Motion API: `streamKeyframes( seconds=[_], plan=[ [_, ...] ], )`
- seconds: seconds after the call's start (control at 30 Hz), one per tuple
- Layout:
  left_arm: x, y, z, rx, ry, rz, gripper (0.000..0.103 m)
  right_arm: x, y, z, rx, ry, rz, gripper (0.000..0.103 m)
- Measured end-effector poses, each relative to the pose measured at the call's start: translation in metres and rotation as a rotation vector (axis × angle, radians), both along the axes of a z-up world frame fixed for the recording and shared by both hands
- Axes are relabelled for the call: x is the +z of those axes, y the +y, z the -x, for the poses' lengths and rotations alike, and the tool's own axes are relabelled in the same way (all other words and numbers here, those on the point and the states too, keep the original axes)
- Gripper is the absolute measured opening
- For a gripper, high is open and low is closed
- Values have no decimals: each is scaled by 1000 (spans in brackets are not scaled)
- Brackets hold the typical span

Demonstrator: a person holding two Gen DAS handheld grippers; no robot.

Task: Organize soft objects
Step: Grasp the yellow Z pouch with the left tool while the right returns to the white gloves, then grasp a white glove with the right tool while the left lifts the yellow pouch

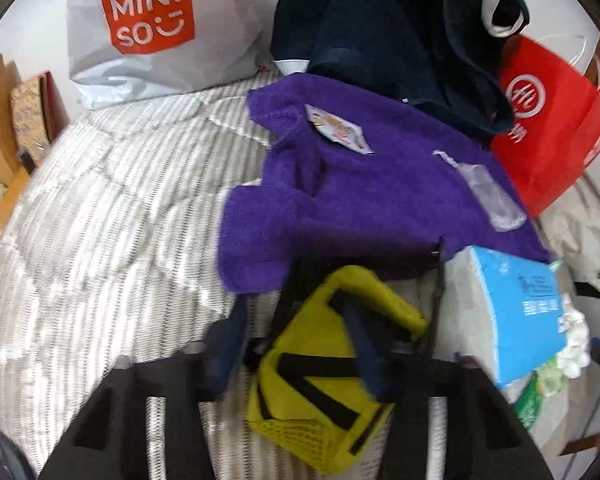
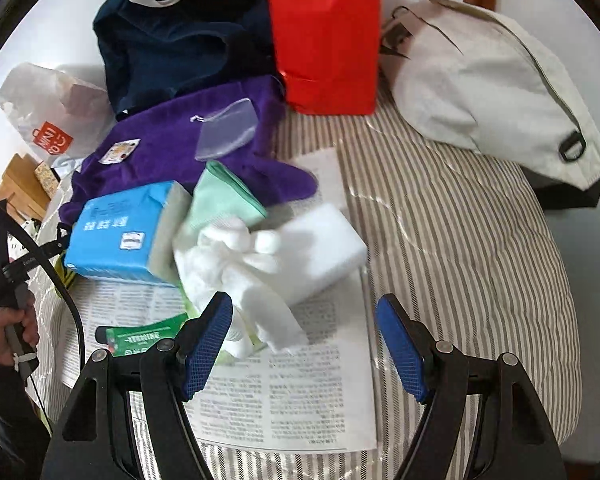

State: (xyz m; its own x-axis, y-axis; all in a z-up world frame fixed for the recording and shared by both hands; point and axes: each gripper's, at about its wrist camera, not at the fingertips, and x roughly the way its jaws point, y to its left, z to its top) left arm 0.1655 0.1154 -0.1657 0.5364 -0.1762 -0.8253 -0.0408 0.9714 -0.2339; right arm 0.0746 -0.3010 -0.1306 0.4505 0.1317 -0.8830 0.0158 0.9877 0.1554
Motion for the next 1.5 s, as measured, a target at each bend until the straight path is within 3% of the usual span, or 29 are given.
streamKeyframes(
  seconds=[0.1,0.27,0.7,0.83,1.1,1.13,1.17,1.23,1.37,1.5],
  plan=[
    [1,0,5,14,-25,-19,12,0,-3,2,-14,1,-6,74],
    [8,6,20,16,-51,25,5,0,-5,2,-18,2,-24,74],
    [54,27,62,53,-153,67,4,4,0,1,26,-21,-28,74],
    [62,28,65,54,-164,74,4,1,7,-2,54,-23,-83,74],
    [73,24,73,42,-183,87,4,-10,39,-15,124,-19,2,74],
    [74,24,74,42,-182,89,4,-12,37,-15,123,-13,-6,65],
    [74,24,74,43,-183,91,4,-13,36,-14,126,-14,-22,47],
    [74,22,75,38,-183,96,4,-12,31,-10,128,-16,-58,26],
    [72,19,75,28,-179,103,4,-6,24,0,136,-31,-72,26],
    [70,17,75,21,-175,112,4,-5,22,3,152,-30,-101,36]
  ],
)
